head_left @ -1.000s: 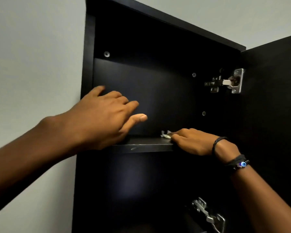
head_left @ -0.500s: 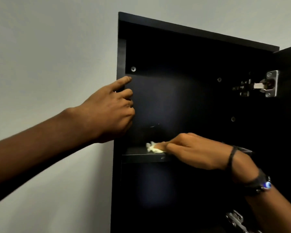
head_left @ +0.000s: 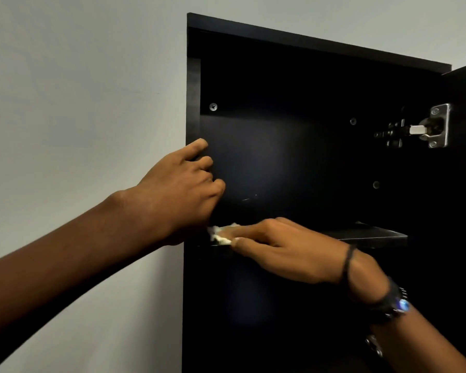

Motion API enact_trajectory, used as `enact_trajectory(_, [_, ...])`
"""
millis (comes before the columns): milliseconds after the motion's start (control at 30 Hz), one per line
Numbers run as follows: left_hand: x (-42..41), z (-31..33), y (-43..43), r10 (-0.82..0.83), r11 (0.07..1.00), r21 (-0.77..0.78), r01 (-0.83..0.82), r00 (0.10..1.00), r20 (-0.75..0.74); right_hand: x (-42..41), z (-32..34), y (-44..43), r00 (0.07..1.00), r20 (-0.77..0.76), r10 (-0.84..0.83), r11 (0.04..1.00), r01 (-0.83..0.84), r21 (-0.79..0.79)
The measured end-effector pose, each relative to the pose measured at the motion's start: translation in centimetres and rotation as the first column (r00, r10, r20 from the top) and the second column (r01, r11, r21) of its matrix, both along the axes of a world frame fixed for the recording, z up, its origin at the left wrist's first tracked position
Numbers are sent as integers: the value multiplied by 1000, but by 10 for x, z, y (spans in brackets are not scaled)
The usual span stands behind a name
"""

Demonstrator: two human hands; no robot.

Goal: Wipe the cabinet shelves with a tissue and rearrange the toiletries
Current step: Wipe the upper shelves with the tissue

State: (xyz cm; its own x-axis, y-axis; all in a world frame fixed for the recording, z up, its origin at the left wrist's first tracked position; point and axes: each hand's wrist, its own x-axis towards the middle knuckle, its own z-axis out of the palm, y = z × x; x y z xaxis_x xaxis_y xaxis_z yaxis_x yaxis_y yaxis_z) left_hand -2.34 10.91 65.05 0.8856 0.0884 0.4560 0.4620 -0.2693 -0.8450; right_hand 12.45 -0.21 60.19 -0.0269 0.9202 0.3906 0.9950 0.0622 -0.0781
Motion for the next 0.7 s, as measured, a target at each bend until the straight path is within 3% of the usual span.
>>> enact_trajectory(100, [2,-3,0,23,999,-22,-23,1000,-11,36,-2,-36,993,15,-116,993,115,19])
enact_trajectory(233, [16,-8,-3,20,997,-77,-22,999,-35,58,10,-55,964,-86,-252,967,253,3])
enact_trajectory(367, [36,-26,-9,18,973,-228,-34,997,-72,61,19,-27,947,-66,-314,902,319,291])
enact_trajectory(467, [40,-32,-13,6,948,-316,-26,998,-62,58,27,0,912,-86,-401,712,369,597])
enact_trajectory(567, [38,-31,-13,9,942,-336,-25,999,-50,52,34,26,895,-87,-437,592,359,721])
enact_trajectory(600, [38,-31,-13,10,938,-346,-26,999,-46,50,34,34,900,-78,-430,615,355,705])
enact_trajectory(700, [39,-35,-14,2,929,-369,-13,1000,-30,43,30,49,927,-6,-376,800,327,503])
